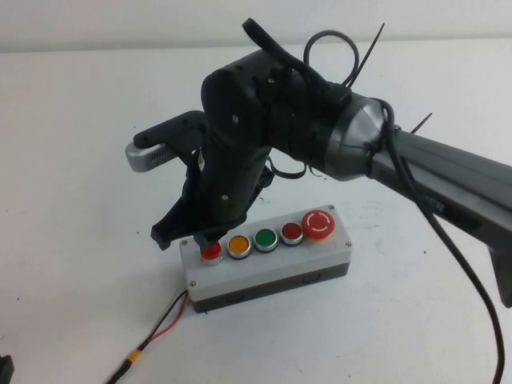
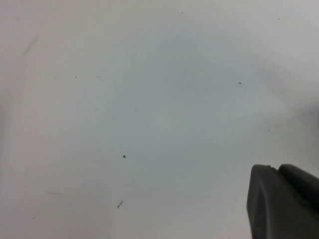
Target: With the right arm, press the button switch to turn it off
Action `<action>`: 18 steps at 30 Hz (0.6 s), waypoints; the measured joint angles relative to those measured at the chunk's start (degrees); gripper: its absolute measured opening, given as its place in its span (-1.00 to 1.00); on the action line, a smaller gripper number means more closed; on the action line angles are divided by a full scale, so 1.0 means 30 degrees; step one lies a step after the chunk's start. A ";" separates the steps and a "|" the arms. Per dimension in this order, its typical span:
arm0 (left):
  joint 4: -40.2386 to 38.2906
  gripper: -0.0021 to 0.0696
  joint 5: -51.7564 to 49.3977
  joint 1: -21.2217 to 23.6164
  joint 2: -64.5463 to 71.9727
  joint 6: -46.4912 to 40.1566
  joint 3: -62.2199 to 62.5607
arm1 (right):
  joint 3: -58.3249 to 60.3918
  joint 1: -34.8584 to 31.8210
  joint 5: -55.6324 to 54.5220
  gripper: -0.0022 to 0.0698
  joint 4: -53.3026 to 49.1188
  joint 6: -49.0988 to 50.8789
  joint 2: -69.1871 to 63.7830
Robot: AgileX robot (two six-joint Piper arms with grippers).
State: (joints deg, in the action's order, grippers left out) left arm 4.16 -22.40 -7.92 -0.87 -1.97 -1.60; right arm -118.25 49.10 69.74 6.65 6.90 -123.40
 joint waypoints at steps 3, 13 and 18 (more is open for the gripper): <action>0.0000 -0.95 0.0000 0.0000 0.0000 0.0000 0.0000 | 0.0123 0.0071 0.0322 -0.98 -0.0646 -0.0182 0.1084; 0.0000 -0.95 0.0000 0.0000 0.0000 0.0000 0.0000 | 0.2400 0.0769 0.0401 -0.98 -0.1808 -0.0831 0.6473; 0.0000 -0.95 0.0000 0.0000 0.0000 0.0000 0.0000 | 0.6530 0.0769 0.0010 -0.98 -0.2015 -0.0568 1.0489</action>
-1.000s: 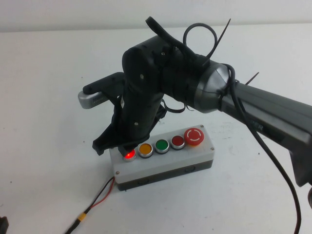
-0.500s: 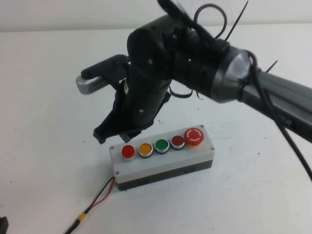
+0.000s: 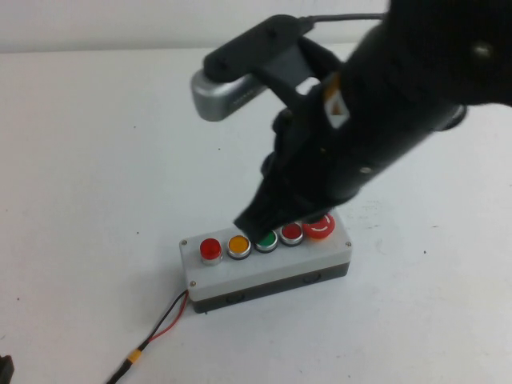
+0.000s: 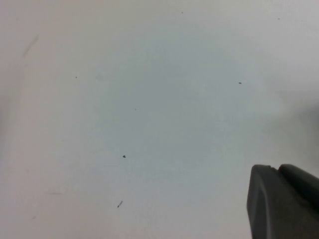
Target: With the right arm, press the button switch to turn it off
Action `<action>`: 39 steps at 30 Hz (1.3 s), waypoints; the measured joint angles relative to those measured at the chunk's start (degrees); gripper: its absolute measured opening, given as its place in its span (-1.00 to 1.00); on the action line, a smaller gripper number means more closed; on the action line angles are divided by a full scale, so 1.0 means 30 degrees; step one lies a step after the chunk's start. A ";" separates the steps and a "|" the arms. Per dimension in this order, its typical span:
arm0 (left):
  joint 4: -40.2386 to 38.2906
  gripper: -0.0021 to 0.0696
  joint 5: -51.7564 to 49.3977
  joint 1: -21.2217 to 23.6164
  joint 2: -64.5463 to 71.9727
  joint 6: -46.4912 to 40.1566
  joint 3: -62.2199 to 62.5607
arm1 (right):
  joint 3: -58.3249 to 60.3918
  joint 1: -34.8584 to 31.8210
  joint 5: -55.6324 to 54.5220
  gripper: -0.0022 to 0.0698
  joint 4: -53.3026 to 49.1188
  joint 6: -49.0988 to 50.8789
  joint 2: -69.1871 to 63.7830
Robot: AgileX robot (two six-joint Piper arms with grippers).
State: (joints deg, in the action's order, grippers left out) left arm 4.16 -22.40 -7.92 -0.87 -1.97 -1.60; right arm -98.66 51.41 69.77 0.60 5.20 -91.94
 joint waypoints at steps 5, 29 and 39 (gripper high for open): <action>0.0000 -0.95 0.0000 0.0000 0.0000 0.0000 0.0000 | 0.5377 0.0000 -0.2317 -0.98 0.0000 0.0496 0.4991; 0.0000 -0.95 0.0000 0.0000 0.0000 0.0000 0.0000 | 1.9890 -0.7683 -1.3908 -0.98 -0.1185 0.0508 1.3891; 0.0000 -0.95 0.0000 0.0000 0.0000 0.0000 0.0000 | 2.8942 -1.4880 -2.1538 -0.98 -0.0841 0.0508 2.2018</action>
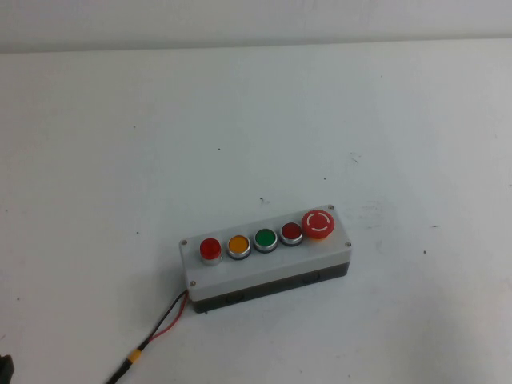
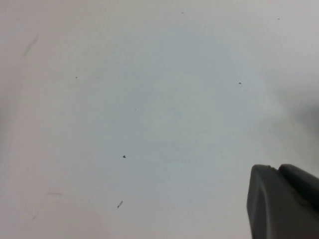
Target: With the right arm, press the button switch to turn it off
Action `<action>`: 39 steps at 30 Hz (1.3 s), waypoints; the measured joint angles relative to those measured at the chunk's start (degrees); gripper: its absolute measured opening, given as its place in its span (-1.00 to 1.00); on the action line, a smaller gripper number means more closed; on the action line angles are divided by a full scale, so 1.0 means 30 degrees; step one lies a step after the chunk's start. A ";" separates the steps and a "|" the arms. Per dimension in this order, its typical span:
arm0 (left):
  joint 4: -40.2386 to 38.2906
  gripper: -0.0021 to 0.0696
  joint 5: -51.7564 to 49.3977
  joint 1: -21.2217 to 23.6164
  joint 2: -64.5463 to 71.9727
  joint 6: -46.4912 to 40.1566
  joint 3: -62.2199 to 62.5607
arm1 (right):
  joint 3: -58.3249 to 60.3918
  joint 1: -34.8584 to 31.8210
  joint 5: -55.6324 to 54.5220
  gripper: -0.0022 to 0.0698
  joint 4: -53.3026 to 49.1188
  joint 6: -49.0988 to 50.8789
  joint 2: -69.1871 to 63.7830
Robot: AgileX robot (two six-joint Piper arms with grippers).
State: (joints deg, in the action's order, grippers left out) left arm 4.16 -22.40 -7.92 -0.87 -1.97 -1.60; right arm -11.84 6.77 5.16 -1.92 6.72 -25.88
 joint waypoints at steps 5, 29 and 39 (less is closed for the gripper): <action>0.0000 -0.95 0.0000 0.0000 0.0000 0.0000 0.0000 | 0.2471 -0.1860 -0.1079 -0.98 0.0041 0.0000 0.3822; 0.0000 -0.95 0.0000 0.0000 0.0000 0.0000 0.0000 | 0.4433 -0.0714 0.1804 -0.98 0.0043 0.0000 0.8766; 0.0000 -0.95 0.0000 0.0000 0.0000 0.0000 0.0000 | 0.4433 -0.0714 0.2666 -0.98 0.1851 -0.2086 0.8766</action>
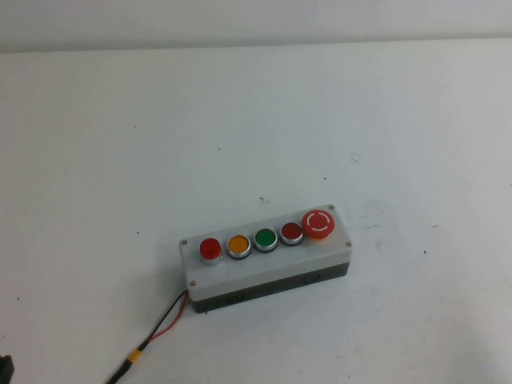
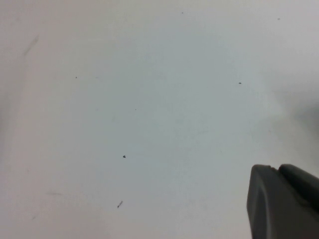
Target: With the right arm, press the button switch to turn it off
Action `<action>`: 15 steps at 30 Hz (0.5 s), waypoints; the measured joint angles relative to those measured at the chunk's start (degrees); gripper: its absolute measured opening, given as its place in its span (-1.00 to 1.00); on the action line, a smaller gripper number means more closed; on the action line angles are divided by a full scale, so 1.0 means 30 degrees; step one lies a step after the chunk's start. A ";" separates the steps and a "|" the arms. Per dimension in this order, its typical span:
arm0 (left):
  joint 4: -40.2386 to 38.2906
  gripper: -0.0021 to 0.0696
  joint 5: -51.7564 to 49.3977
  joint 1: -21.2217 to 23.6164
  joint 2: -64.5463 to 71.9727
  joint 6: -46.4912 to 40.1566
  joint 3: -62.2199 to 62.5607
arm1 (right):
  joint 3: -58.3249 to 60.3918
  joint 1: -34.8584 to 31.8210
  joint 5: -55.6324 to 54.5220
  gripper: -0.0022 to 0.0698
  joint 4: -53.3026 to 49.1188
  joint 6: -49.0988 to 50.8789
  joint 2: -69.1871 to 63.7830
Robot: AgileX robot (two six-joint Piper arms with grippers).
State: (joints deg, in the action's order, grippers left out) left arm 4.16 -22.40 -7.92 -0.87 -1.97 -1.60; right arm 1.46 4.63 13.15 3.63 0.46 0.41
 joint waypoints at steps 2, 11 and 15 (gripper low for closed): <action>0.0000 -0.95 0.0000 0.0000 0.0000 0.0000 0.0000 | 0.0000 -0.0071 0.0242 -0.98 0.1167 -0.1221 0.0000; 0.0000 -0.95 0.0000 0.0000 0.0000 0.0000 0.0000 | 0.0000 -0.0408 0.2086 -0.98 0.2470 -0.2174 0.0000; 0.0000 -0.95 0.0000 0.0000 0.0000 0.0000 0.0000 | 0.0000 -0.0408 0.2125 -0.98 0.2501 -0.2204 0.0000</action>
State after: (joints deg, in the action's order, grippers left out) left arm 4.16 -22.40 -7.92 -0.87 -1.97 -1.60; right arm 1.46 3.40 19.53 11.13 -6.15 0.41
